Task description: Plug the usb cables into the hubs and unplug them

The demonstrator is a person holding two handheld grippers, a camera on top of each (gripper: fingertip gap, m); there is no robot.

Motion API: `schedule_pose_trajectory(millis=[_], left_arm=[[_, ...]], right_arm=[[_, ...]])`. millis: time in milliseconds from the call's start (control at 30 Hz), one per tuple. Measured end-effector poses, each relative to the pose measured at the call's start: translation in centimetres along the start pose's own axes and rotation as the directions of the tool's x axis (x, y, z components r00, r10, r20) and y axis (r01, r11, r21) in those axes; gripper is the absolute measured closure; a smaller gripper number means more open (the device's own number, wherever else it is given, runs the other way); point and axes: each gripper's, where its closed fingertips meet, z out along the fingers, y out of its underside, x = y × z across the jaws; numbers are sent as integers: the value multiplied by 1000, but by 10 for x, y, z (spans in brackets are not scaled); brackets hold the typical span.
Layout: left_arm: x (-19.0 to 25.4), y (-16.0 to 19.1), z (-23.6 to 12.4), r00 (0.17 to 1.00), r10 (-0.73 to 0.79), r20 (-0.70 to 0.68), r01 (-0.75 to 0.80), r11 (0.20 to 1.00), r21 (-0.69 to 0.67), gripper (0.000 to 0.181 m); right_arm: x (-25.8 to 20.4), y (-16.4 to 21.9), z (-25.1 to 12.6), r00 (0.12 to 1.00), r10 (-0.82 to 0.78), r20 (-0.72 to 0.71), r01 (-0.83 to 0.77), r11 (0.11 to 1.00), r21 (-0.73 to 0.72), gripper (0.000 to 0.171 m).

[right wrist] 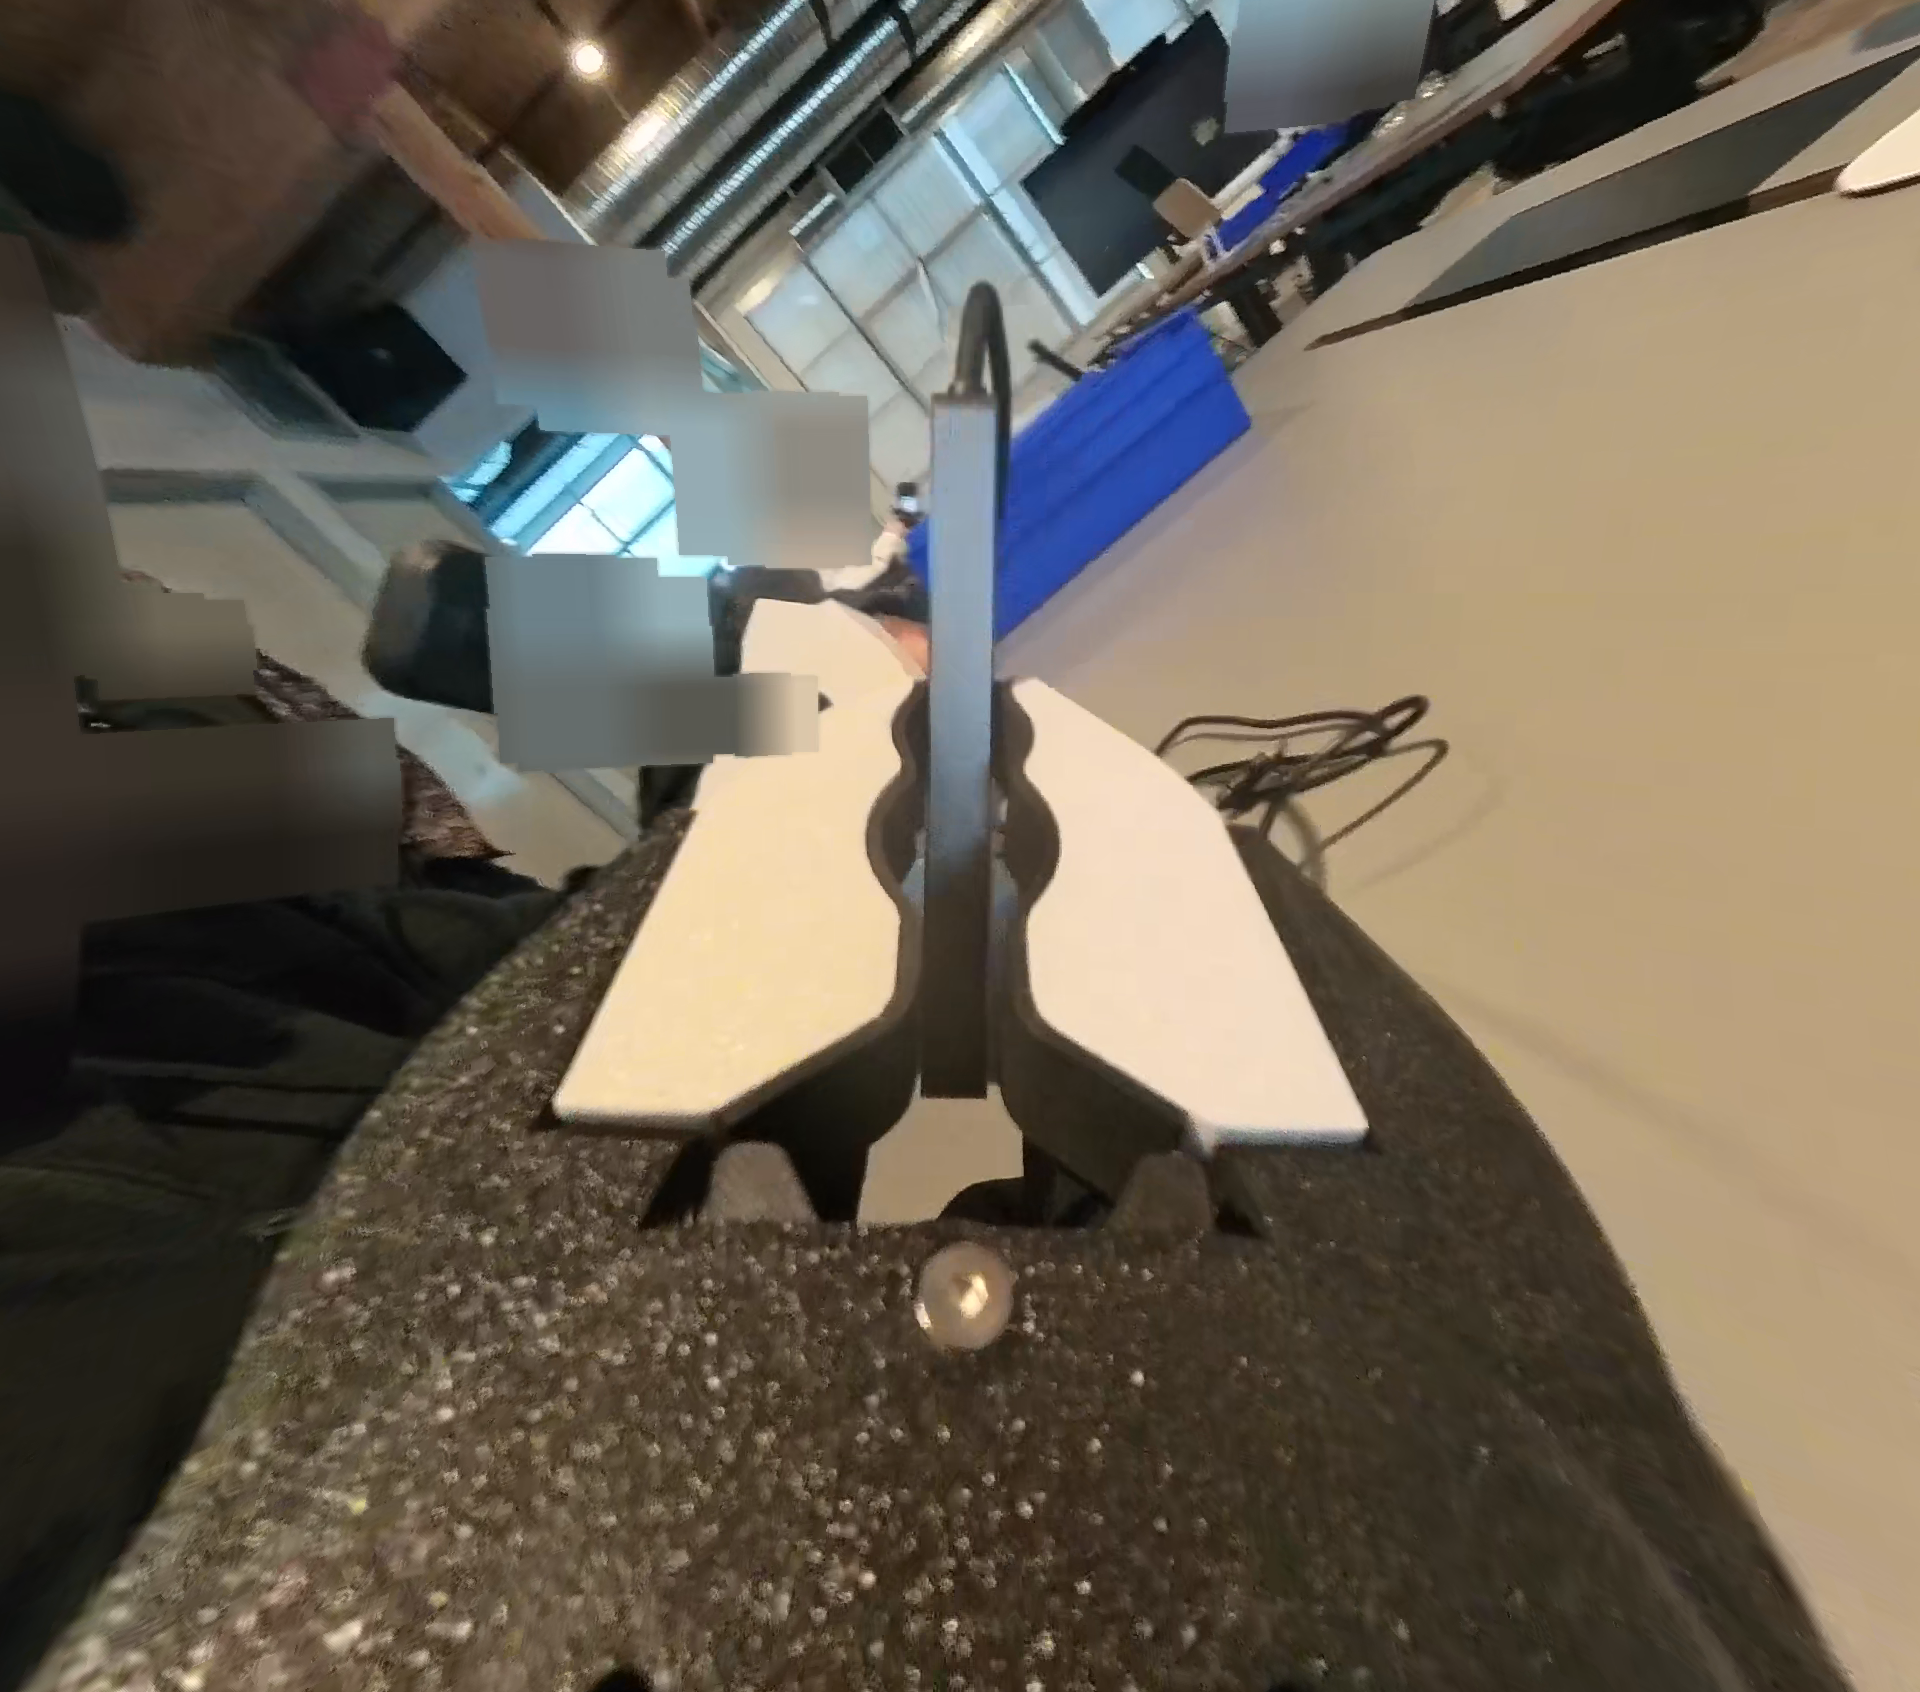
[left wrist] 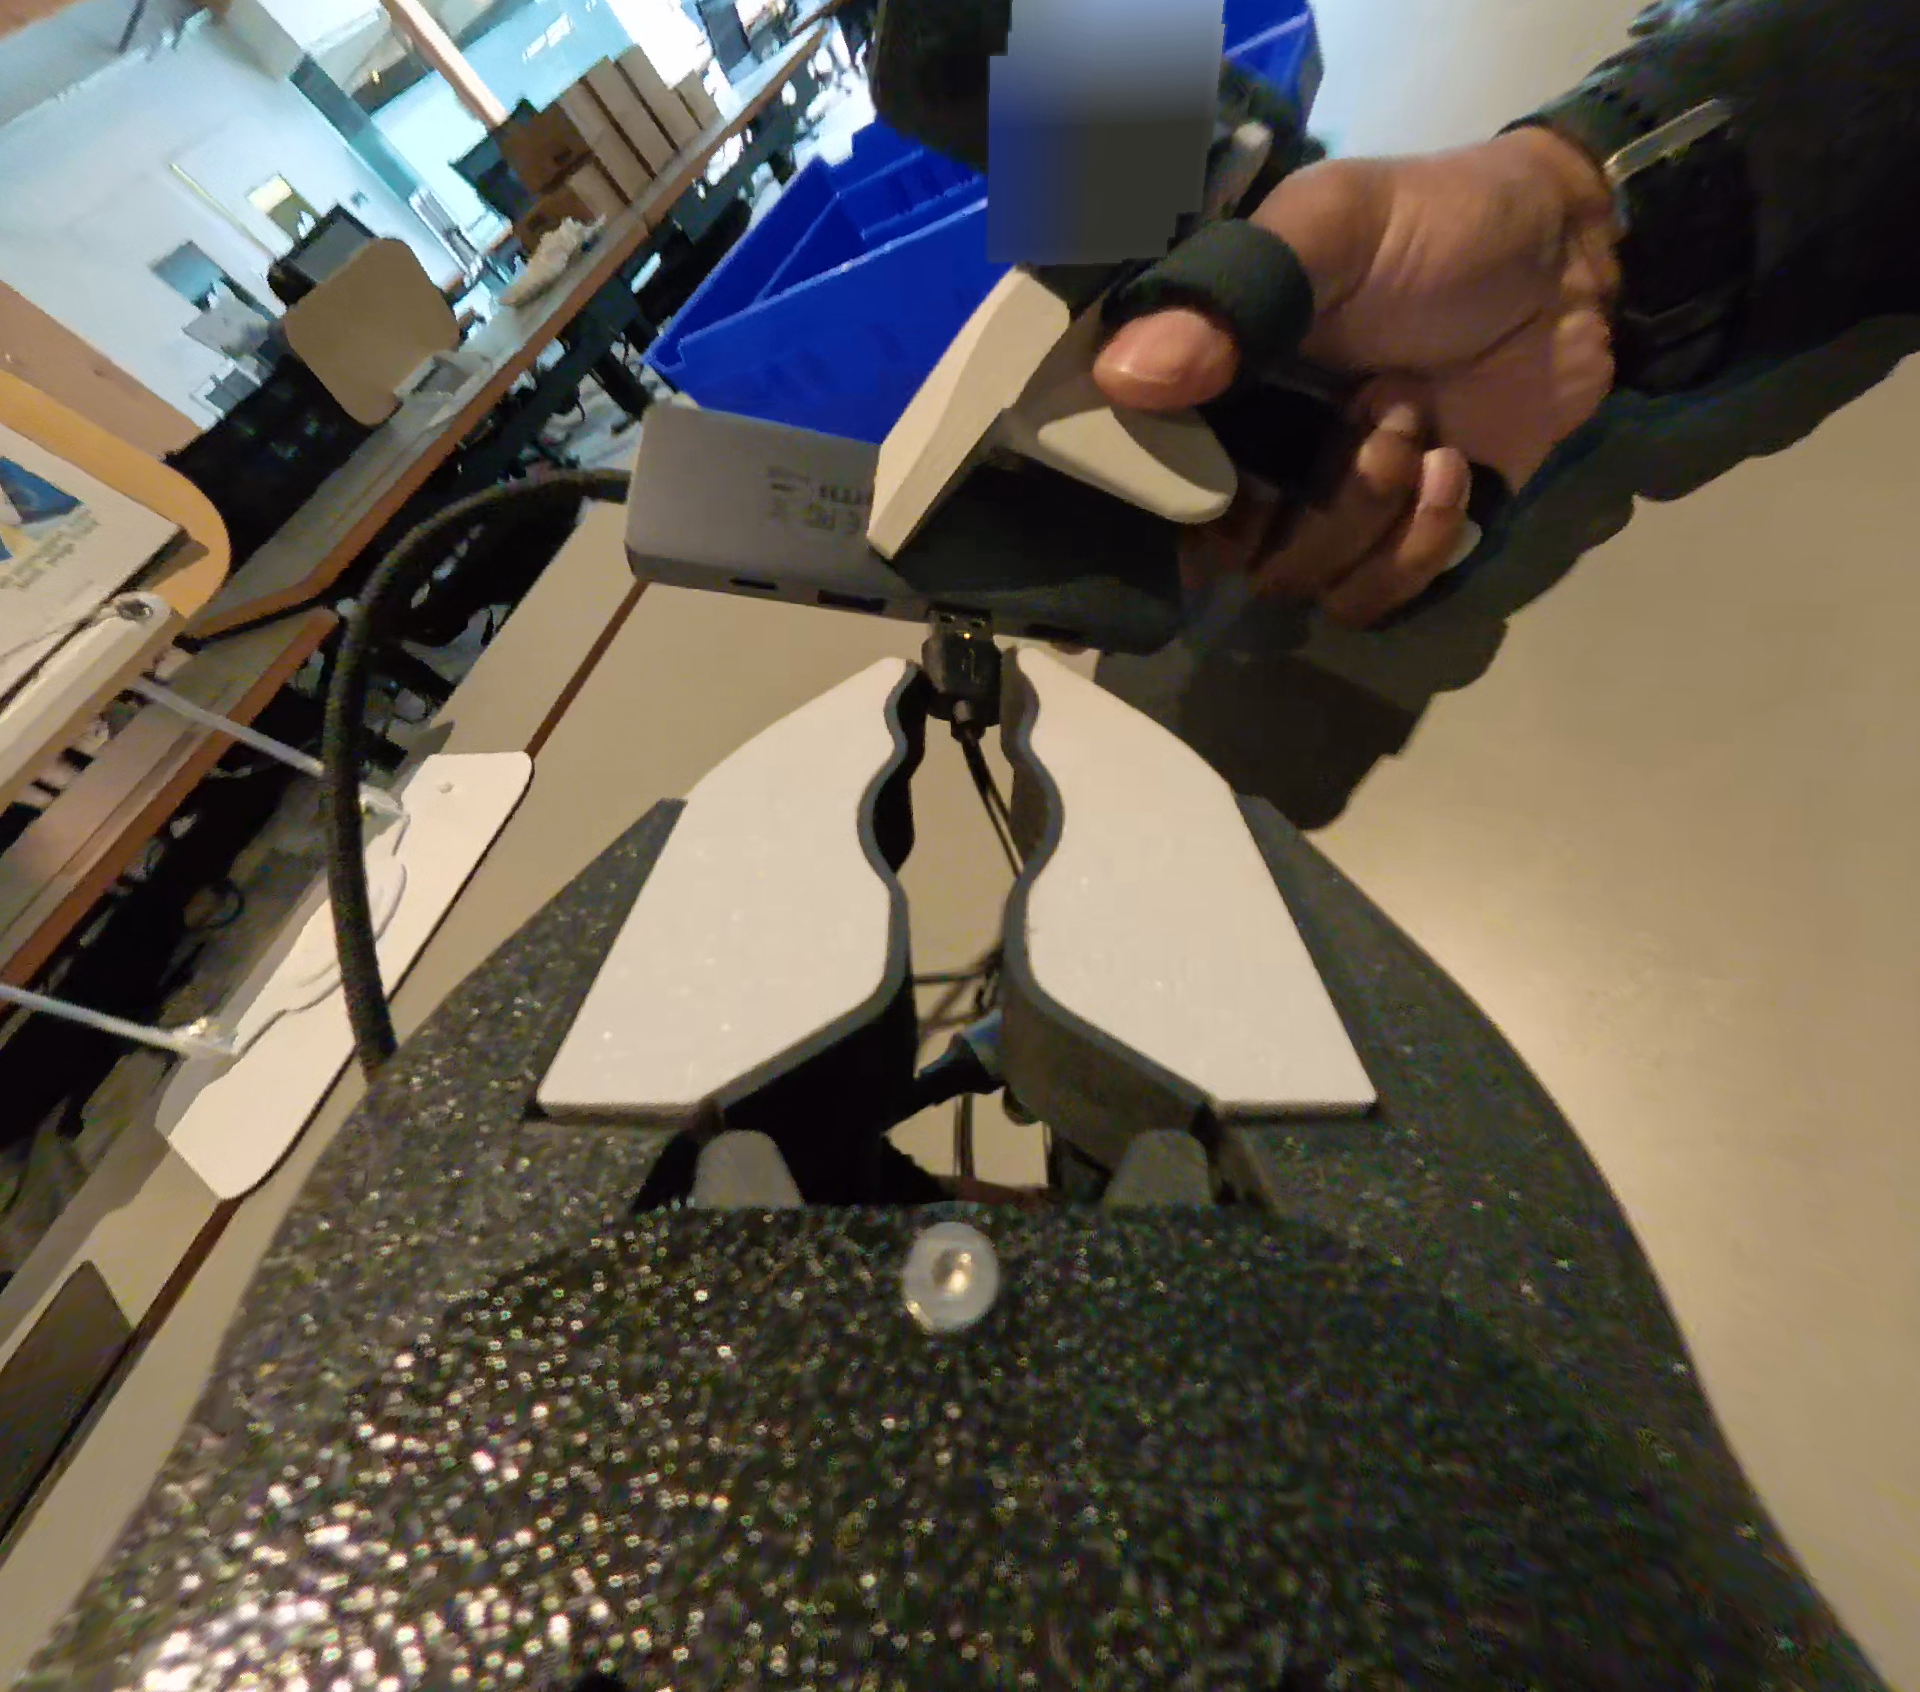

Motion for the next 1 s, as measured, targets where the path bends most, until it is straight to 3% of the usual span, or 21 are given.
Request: schedule_pose_trajectory(millis=[367, 733, 800, 1000], left_arm=[[4, -23, -12, 998, 67, 9, -67, 986, 153, 168], [4, -26, -10, 991, 115, 68, -124, 981, 151, 169], [1, -29, -11, 990, 110, 83, -123, 978, 169, 181], [16, -33, -10, 990, 144, 5, -142, 973, 181, 181]], right_arm=[[-26, -6, -2, 978, 77, 196, -86, 995, 42, 160], [-21, -4, -1, 976, 110, 189, -122, 991, 52, 160], [-24, 7, 4, 976, 105, 193, -105, 994, -9, 160], [-19, 13, 18, 993, 50, 106, -49, 999, -11, 160]])
